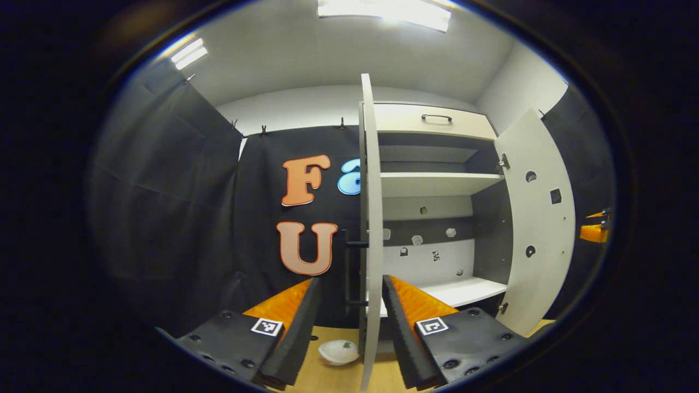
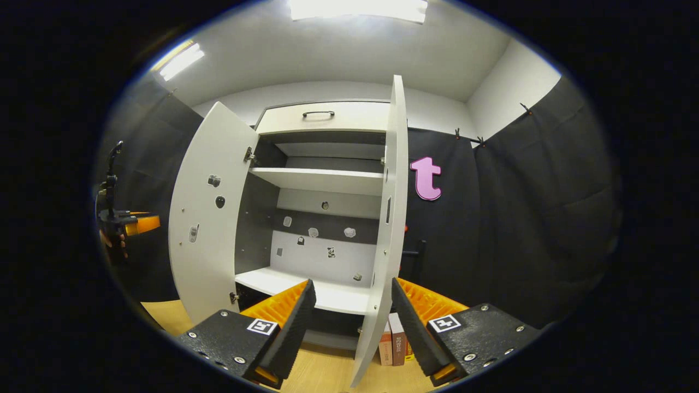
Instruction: Open the right door of the double-door shoe cabinet with the right hand, and open the left door with the left hand.
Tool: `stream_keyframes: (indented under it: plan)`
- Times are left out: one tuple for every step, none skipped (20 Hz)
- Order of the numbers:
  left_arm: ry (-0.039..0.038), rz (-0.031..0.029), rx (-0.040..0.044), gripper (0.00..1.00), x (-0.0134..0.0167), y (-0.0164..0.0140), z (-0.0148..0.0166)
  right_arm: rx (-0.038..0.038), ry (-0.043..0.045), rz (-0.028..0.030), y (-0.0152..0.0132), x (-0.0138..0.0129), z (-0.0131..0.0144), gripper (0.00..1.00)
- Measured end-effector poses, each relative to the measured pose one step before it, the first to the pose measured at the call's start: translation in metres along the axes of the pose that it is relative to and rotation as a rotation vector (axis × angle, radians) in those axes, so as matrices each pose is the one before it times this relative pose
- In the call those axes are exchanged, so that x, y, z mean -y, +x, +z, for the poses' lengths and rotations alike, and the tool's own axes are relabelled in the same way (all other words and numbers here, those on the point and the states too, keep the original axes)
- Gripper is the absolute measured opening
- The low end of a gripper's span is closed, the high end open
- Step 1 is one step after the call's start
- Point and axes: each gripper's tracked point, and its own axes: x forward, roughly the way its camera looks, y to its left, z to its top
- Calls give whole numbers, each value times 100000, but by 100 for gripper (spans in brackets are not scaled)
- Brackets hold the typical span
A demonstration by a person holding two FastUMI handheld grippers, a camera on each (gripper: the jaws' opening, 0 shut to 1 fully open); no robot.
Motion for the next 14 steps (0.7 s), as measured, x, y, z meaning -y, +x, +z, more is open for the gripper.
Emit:
stream_keyframes:
  plan:
    - [-1225, -2177, 743, 83, 1459, 2, -47, 110, -832, -809, -139, 100, 112, 86]
    - [-1291, -2404, 279, 91, 1419, 208, -119, 632, -489, -370, -284, -140, 193, 87]
    - [-1042, -2717, 830, 95, 1496, 208, 49, 823, -369, -324, -304, -255, 289, 88]
    - [-498, -2786, 632, 96, 1392, 193, -97, 701, -363, -209, -265, -184, 198, 88]
    - [-616, -1779, 592, 97, 1151, 265, -126, 624, -614, -477, -233, -72, 106, 96]
    - [-597, -1252, 108, 96, 1103, 304, -343, 577, -534, -713, -65, 53, 71, 96]
    - [-55, -859, 26, 96, 955, 325, -335, 330, -359, -824, -31, 43, -60, 92]
    - [158, -617, -102, 96, 748, 278, -476, -83, -242, -209, -76, -60, -198, 93]
    - [430, -447, 188, 96, 621, 272, -335, -377, 28, 406, -102, -306, -439, 97]
    - [746, -790, -139, 96, 865, 349, -419, -757, 205, 558, 51, -238, -561, 93]
    - [436, -898, -66, 97, 798, 280, -346, -815, 338, 262, 180, -41, -660, 93]
    - [433, -847, 92, 97, 720, 273, -388, -401, 280, -276, 88, 25, -614, 93]
    - [461, -334, -377, 95, 437, 193, -315, -10, -91, -120, 133, 74, -439, 93]
    - [299, -277, -709, 96, 383, 447, -463, -63, -270, -292, 255, 243, -427, 93]
